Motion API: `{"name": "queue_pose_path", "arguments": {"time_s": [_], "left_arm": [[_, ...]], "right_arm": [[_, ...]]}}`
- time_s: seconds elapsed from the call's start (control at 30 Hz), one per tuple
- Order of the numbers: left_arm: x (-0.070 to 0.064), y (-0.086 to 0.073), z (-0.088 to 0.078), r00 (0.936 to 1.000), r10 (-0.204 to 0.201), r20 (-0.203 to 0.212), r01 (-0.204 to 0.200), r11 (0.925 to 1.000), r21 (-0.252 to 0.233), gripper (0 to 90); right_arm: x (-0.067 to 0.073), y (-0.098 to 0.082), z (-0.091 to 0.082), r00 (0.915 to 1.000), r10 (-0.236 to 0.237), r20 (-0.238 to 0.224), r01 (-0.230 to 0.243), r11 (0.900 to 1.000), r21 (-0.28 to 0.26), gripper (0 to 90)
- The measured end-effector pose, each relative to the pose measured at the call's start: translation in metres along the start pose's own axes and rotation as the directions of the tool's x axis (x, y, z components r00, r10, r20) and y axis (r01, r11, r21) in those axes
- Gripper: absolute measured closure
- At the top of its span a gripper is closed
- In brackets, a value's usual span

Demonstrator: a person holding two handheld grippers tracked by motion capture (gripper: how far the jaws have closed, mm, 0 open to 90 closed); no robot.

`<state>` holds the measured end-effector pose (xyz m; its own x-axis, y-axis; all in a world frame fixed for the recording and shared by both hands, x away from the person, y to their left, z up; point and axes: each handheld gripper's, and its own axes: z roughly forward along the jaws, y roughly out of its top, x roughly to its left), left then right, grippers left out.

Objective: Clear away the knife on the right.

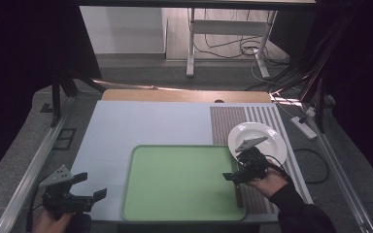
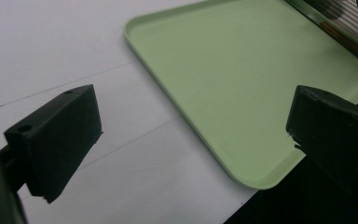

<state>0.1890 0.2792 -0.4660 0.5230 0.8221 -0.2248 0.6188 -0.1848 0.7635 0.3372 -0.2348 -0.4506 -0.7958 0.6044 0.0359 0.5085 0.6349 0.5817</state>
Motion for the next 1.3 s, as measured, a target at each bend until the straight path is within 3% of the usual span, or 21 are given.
{"name": "queue_pose_path", "arguments": {"time_s": [0.47, 0.9, 1.3], "left_arm": [[0.0, 0.0, 0.0, 1.0, 0.001, 0.0, -0.001, 1.0, 0.0, 3.0], [0.0, 0.0, 0.0, 1.0, 0.0, 0.001, 0.0, 1.0, -0.001, 3.0], [0.0, 0.0, 0.0, 1.0, -0.002, 0.003, 0.002, 1.0, -0.003, 3.0]], "right_arm": [[-0.005, -0.012, -0.003, 0.9987, 0.013, 0.05, -0.011, 1.0, -0.025, 0.0], [-0.007, -0.024, -0.01, 0.9969, 0.035, 0.07, -0.033, 0.999, -0.022, 0.0], [-0.01, -0.037, -0.025, 0.9925, 0.073, 0.098, -0.067, 0.996, -0.063, 0.0]]}}
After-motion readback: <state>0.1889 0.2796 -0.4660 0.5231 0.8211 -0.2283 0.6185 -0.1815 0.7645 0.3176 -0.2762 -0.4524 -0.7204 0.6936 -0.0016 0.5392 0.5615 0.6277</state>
